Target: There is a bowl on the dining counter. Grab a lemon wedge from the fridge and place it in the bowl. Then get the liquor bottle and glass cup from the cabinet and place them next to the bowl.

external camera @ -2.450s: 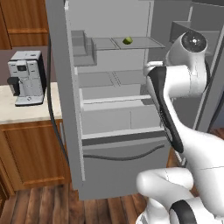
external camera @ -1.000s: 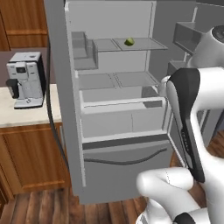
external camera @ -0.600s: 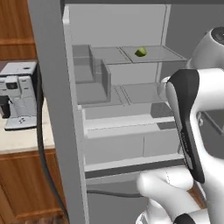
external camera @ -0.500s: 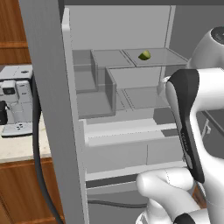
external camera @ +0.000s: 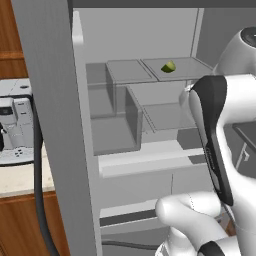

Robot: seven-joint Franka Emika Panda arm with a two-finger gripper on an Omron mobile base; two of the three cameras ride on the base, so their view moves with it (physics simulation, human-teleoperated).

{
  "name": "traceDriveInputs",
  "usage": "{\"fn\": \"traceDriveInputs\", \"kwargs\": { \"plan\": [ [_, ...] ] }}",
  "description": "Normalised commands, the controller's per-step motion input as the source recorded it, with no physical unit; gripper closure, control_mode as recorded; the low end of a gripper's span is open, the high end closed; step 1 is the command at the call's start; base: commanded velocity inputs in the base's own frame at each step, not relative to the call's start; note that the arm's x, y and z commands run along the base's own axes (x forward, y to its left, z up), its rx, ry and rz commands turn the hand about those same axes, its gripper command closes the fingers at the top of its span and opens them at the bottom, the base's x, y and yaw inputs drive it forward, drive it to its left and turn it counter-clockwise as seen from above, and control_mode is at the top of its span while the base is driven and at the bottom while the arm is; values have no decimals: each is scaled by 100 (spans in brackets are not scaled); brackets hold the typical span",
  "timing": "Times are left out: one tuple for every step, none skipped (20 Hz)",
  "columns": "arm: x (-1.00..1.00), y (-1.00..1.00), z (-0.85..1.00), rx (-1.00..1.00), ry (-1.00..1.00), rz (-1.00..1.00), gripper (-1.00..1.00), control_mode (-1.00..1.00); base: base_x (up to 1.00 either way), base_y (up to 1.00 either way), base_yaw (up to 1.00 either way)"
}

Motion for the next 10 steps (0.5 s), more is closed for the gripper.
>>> {"fn": "traceDriveInputs", "kwargs": {
  "plan": [
    [0,-2,15,0,-22,0,-100,-100,0,0,0],
    [0,-4,23,0,-26,0,-100,-100,0,0,0],
    [0,-5,33,0,-29,0,-100,-100,0,0,0],
    [0,-6,37,0,-32,0,-100,-100,0,0,0],
    [0,-12,39,0,-36,0,-100,-100,0,0,0],
    [0,-16,39,0,-34,0,-100,-100,0,0,0],
    [0,-16,37,0,-33,0,-100,-100,0,0,0],
    [8,-16,31,1,-29,0,-100,-100,0,0,0],
    [13,-16,29,1,-26,0,-100,-100,0,0,0],
    [27,-18,24,1,-20,0,-100,-100,0,0,0]
  ]
}}
